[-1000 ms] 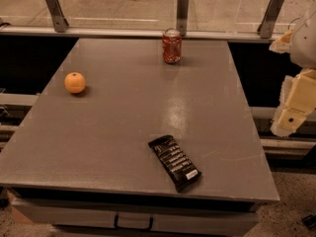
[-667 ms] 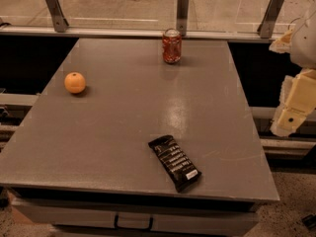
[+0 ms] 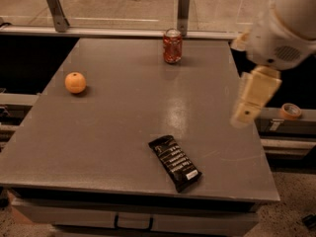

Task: Move orange near rxbar chocolate

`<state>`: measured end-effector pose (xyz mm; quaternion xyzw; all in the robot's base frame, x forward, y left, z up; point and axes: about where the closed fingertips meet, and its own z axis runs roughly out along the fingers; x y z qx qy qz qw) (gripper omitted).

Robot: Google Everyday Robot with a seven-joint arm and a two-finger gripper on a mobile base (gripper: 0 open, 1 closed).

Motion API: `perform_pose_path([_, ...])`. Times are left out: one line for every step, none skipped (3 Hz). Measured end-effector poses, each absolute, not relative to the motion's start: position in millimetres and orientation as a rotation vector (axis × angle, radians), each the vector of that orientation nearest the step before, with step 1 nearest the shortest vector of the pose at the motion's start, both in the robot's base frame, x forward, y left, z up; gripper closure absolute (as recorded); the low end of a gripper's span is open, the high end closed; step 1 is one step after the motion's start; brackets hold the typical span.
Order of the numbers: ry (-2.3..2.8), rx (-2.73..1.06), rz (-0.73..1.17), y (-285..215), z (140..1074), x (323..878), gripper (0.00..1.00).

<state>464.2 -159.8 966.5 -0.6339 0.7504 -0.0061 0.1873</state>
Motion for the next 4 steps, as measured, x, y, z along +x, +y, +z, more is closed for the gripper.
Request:
perform_pose_path([1.923,-1.866,0.065,-78.5,966.7,488.2,0.0])
perform_pose_path([1.762,-1.924,0.149,4.5,977.4,497.7,0.0])
perform_pose_path([1.761,-1.924,0.149,4.5,977.5,497.6,0.0])
perform_pose_path([1.717,-1.877,0.198,15.4,978.2,505.9,0.0])
